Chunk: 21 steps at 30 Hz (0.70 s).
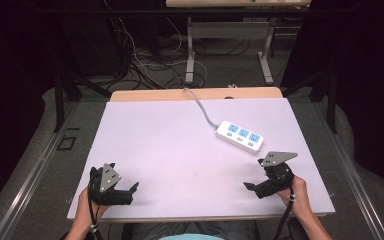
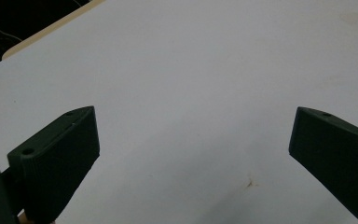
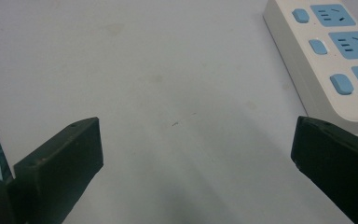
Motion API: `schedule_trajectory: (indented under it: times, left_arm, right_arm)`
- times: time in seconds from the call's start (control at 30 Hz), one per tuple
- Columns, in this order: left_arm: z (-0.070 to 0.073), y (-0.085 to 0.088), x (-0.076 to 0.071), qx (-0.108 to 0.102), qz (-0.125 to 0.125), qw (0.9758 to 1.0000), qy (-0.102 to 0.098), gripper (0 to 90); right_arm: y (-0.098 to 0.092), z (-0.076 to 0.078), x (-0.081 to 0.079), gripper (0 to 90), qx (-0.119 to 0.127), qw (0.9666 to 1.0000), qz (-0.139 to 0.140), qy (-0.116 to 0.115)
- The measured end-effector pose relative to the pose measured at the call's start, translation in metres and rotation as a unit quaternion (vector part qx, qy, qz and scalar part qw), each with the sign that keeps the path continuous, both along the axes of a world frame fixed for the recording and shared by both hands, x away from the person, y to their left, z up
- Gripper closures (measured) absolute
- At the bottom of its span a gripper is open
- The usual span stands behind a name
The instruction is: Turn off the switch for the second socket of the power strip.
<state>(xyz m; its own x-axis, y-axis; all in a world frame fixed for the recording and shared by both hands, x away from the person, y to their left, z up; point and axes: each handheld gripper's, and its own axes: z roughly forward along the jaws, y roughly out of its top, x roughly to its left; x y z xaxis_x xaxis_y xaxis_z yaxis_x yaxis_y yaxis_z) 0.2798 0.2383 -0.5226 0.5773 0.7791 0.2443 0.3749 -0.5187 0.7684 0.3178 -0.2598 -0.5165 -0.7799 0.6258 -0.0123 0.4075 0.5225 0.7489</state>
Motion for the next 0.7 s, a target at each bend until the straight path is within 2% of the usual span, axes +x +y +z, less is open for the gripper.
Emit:
schedule_trajectory:
  times: [0.43, 0.7]
  left_arm:
    - [0.0, 0.001, 0.0, 0.002, 0.002, 1.0, -0.001, 1.5]
    - [-0.001, 0.001, 0.001, 0.005, 0.002, 1.0, 0.002, 1.5]
  right_arm:
    - [0.007, 0.006, 0.009, 1.8, -0.001, 0.9998, -0.002, -0.017]
    - [0.01, 0.008, 0.015, 1.7, -0.004, 0.9999, -0.004, -0.016]
